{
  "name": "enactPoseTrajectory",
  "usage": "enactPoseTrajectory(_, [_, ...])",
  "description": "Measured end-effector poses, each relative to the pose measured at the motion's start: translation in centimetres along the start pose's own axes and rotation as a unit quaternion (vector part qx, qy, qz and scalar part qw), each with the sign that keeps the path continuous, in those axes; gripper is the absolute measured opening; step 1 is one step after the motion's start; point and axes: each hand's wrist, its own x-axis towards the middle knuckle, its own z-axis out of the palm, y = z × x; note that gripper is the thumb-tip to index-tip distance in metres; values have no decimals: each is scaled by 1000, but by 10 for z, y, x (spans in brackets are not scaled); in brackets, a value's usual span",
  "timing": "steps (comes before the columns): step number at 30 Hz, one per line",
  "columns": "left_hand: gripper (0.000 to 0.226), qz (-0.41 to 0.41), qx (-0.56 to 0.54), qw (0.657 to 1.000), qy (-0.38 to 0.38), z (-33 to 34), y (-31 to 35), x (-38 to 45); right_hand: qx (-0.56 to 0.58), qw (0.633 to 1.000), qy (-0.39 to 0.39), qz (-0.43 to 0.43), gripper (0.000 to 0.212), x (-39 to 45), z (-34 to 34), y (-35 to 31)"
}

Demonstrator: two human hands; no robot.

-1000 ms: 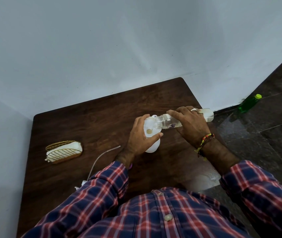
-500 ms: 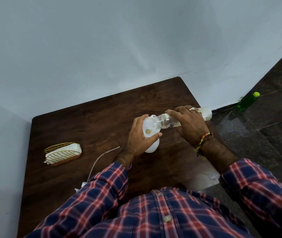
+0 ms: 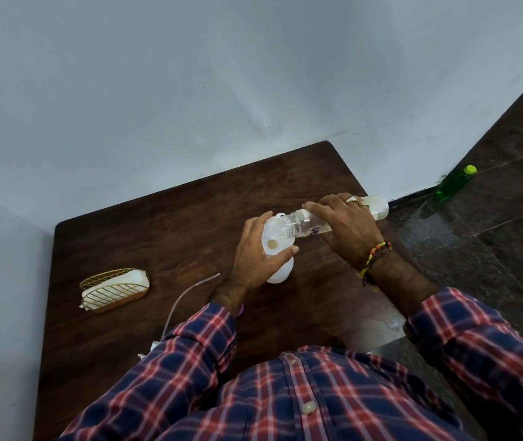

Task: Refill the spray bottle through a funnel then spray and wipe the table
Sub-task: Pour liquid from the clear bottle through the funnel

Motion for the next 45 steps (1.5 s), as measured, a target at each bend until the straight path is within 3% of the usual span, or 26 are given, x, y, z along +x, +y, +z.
enactPoseTrajectory(45, [84,-22,16,1000,9,4,-4,3,6,1000,12,-3,62,3,-4,-2])
